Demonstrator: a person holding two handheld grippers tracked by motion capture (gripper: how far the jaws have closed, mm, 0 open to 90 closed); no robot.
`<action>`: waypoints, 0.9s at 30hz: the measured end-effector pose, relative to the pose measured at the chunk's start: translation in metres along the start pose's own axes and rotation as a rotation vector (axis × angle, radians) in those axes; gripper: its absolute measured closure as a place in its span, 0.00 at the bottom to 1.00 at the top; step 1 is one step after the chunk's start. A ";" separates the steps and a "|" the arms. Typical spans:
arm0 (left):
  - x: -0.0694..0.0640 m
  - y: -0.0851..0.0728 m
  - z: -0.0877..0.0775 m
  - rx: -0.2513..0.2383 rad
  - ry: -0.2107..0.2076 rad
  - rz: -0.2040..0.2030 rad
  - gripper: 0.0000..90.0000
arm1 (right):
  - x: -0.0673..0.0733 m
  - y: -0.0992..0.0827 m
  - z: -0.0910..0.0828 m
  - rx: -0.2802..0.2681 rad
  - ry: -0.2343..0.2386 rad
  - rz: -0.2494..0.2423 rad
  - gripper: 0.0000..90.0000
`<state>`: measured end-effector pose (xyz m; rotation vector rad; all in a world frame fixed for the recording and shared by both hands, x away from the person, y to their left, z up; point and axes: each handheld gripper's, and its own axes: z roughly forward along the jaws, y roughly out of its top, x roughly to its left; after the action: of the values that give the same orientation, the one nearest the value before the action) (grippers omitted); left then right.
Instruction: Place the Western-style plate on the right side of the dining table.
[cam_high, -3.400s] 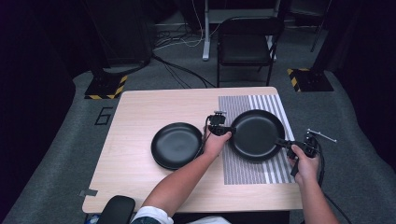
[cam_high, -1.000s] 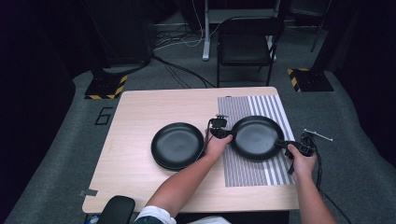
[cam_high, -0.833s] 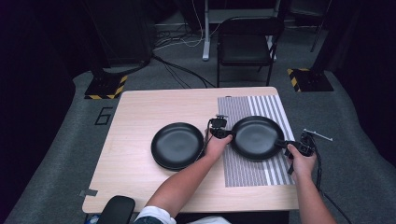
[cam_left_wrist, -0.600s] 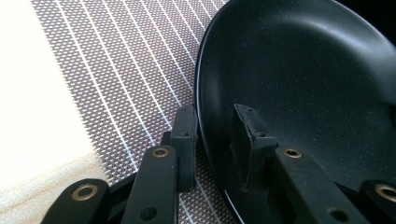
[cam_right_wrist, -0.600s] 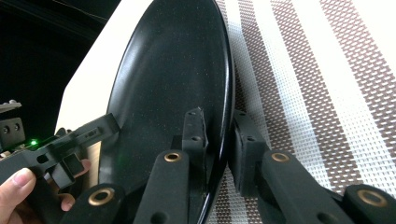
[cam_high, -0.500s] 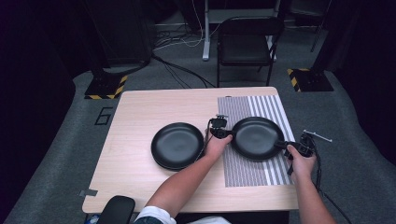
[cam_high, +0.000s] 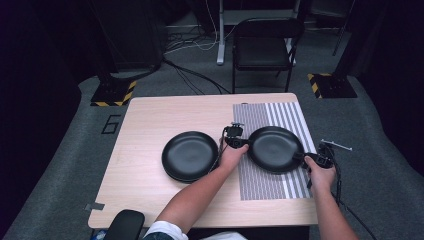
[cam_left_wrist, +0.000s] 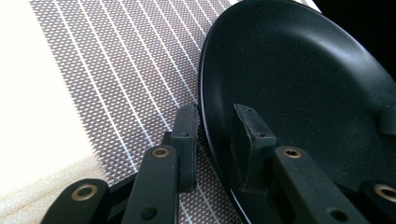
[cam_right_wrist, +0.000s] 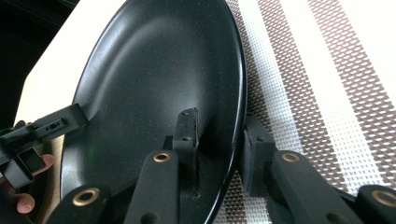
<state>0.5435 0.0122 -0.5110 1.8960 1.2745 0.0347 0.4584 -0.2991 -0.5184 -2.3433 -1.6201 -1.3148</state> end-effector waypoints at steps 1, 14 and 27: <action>0.000 0.000 0.000 0.000 0.000 0.000 0.79 | 0.000 0.000 0.000 0.000 0.000 0.000 0.79; -0.003 0.000 0.000 -0.003 0.014 0.019 0.78 | -0.001 0.001 -0.013 -0.069 -0.055 -0.058 0.69; -0.005 0.002 -0.007 -0.020 -0.005 0.029 0.71 | 0.007 -0.002 -0.020 -0.103 -0.132 -0.180 0.62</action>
<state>0.5395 0.0128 -0.5028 1.8968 1.2390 0.0579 0.4451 -0.3017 -0.5022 -2.4400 -1.8856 -1.3297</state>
